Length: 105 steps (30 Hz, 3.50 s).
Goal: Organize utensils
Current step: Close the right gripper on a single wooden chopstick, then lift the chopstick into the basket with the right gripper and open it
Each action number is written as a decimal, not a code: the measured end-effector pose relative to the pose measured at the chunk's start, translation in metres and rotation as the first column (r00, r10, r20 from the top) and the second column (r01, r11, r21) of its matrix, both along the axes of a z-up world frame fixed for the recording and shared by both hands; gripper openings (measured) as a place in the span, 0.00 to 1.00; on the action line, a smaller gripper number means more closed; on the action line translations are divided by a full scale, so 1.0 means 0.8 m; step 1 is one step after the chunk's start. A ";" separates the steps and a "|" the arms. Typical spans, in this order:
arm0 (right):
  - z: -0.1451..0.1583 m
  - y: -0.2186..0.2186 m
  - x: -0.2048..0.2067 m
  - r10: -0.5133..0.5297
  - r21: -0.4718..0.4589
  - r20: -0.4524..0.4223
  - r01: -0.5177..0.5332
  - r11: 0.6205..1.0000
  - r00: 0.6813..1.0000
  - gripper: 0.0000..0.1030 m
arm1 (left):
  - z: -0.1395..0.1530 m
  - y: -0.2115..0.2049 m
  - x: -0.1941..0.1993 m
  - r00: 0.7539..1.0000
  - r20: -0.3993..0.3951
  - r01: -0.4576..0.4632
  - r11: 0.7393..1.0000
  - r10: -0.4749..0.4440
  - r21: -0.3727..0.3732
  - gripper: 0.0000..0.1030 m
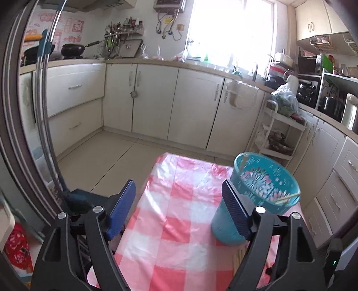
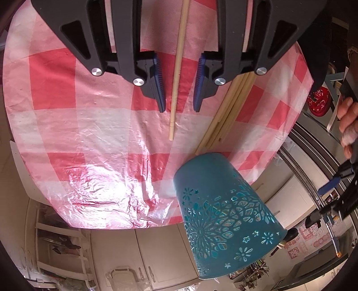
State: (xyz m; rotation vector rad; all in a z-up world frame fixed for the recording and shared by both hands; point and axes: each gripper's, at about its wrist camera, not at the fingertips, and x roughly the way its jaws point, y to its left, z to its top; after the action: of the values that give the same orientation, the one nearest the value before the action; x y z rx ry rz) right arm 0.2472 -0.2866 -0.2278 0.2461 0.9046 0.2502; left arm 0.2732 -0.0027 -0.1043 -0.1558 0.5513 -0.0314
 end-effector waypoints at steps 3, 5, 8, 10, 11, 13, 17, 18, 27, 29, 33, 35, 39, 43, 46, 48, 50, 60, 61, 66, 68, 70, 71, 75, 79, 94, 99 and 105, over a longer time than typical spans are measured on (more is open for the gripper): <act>0.001 0.006 0.000 0.001 -0.047 -0.006 -0.002 0.999 1.000 0.25 | -0.037 0.011 -0.008 0.998 -0.068 -0.017 0.999 0.019 0.029 0.75; 0.001 0.008 0.002 0.000 -0.065 -0.012 0.000 0.998 1.000 0.25 | -0.058 0.015 -0.010 0.995 -0.101 -0.022 0.999 0.026 0.042 0.78; 0.001 0.015 0.003 0.002 -0.113 -0.014 -0.004 0.994 1.000 0.25 | -0.085 0.015 -0.003 0.988 -0.150 -0.023 0.998 0.032 0.057 0.80; 0.002 0.018 0.003 0.005 -0.147 -0.015 -0.007 0.989 1.000 0.25 | -0.099 0.013 0.004 0.984 -0.178 -0.019 0.998 0.029 0.057 0.81; 0.002 0.021 0.004 0.006 -0.164 -0.015 -0.008 0.986 1.000 0.24 | -0.105 0.011 0.007 0.982 -0.187 -0.017 0.998 0.028 0.060 0.81; 0.001 0.023 0.005 0.008 -0.196 -0.014 -0.010 0.980 1.000 0.21 | -0.115 0.008 0.011 0.980 -0.198 -0.008 0.997 0.022 0.072 0.83; 0.002 0.025 0.006 0.013 -0.228 -0.019 -0.017 0.974 1.000 0.17 | -0.131 -0.001 0.016 0.974 -0.228 0.009 0.996 0.012 0.093 0.86; 0.002 0.026 0.006 0.019 -0.247 -0.018 -0.022 0.969 1.000 0.15 | -0.131 -0.002 0.016 0.973 -0.231 0.015 0.996 0.007 0.093 0.86; 0.002 0.020 -0.007 0.024 -0.229 -0.007 -0.025 0.973 1.000 0.06 | -0.136 -0.009 0.016 0.972 -0.237 0.031 0.993 -0.004 0.111 0.88; 0.003 0.025 -0.008 0.032 -0.253 -0.006 -0.033 0.967 0.999 0.06 | -0.136 -0.012 0.016 0.971 -0.240 0.039 0.992 -0.010 0.118 0.88; 0.003 0.029 -0.007 0.039 -0.277 -0.005 -0.039 0.960 0.999 0.06 | -0.138 -0.014 0.019 0.965 -0.261 0.052 0.990 -0.016 0.129 0.88; 0.005 0.022 -0.009 0.019 -0.244 -0.004 -0.020 0.970 1.000 0.05 | -0.138 -0.014 0.020 0.963 -0.269 0.053 0.991 -0.017 0.127 0.88; 0.027 -0.001 -0.025 -0.022 -0.105 0.030 0.025 0.994 0.999 0.05 | -0.140 -0.012 0.023 0.960 -0.281 0.054 0.991 -0.018 0.119 0.88; 0.068 -0.014 -0.041 -0.029 0.020 0.104 0.027 0.999 0.994 0.05 | -0.141 -0.013 0.024 0.959 -0.283 0.055 0.991 -0.018 0.125 0.88; 0.109 -0.018 -0.047 -0.035 0.114 0.176 0.015 0.993 0.984 0.05 | -0.141 -0.014 0.023 0.960 -0.281 0.054 0.990 -0.016 0.127 0.88; 0.140 -0.018 -0.044 -0.045 0.178 0.230 0.003 0.984 0.972 0.05 | -0.140 -0.014 0.023 0.960 -0.280 0.052 0.990 -0.015 0.128 0.88; 0.173 -0.015 -0.040 -0.052 0.221 0.291 -0.014 0.975 0.955 0.05 | -0.140 -0.014 0.023 0.960 -0.280 0.052 0.990 -0.013 0.130 0.88; 0.289 0.019 0.051 -0.218 0.307 0.540 0.051 0.950 0.813 0.05 | -0.140 -0.014 0.022 0.961 -0.275 0.063 0.988 -0.021 0.143 0.88; 0.290 0.023 0.063 -0.240 0.312 0.542 0.073 0.947 0.805 0.05 | -0.140 -0.014 0.021 0.961 -0.274 0.064 0.988 -0.023 0.143 0.88; 0.276 0.045 0.118 -0.315 0.267 0.562 0.193 0.944 0.765 0.05 | -0.138 -0.012 0.020 0.963 -0.269 0.063 0.988 -0.024 0.137 0.88; 0.263 0.045 0.131 -0.328 0.252 0.542 0.223 0.942 0.774 0.05 | -0.139 -0.012 0.020 0.962 -0.271 0.063 0.989 -0.024 0.136 0.88; 0.252 0.047 0.138 -0.323 0.223 0.528 0.240 0.945 0.785 0.05 | -0.138 -0.011 0.020 0.962 -0.271 0.060 0.989 -0.022 0.133 0.88; 0.247 0.050 0.139 -0.320 0.208 0.523 0.246 0.947 0.790 0.05 | -0.138 -0.011 0.020 0.963 -0.269 0.057 0.990 -0.020 0.132 0.88; 0.231 0.062 0.131 -0.264 0.135 0.514 0.227 0.964 0.816 0.06 | -0.138 -0.012 0.018 0.966 -0.257 0.053 0.990 -0.017 0.134 0.88; 0.220 0.075 0.115 -0.195 0.068 0.503 0.187 0.980 0.842 0.06 | -0.138 -0.013 0.017 0.967 -0.252 0.059 0.989 -0.023 0.136 0.88; 0.198 0.038 -0.027 -0.161 -0.037 0.519 0.210 0.977 0.840 0.28 | -0.140 -0.009 0.020 0.964 -0.265 0.049 0.991 -0.015 0.122 0.88; 0.137 0.029 -0.057 -0.184 -0.075 0.381 0.228 0.971 0.906 0.28 | -0.141 -0.010 0.020 0.964 -0.265 0.054 0.991 -0.020 0.121 0.88; 0.063 0.040 -0.057 -0.178 -0.097 0.178 0.198 0.975 0.968 0.28 | -0.142 -0.008 0.020 0.964 -0.265 0.052 0.993 -0.022 0.110 0.88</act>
State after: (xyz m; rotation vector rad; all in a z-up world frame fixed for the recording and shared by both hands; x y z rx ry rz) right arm 0.2019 -0.2549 -0.1775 0.2001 0.7197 0.0415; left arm 0.2890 -0.0090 -0.2177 -0.0359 0.8199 -0.0150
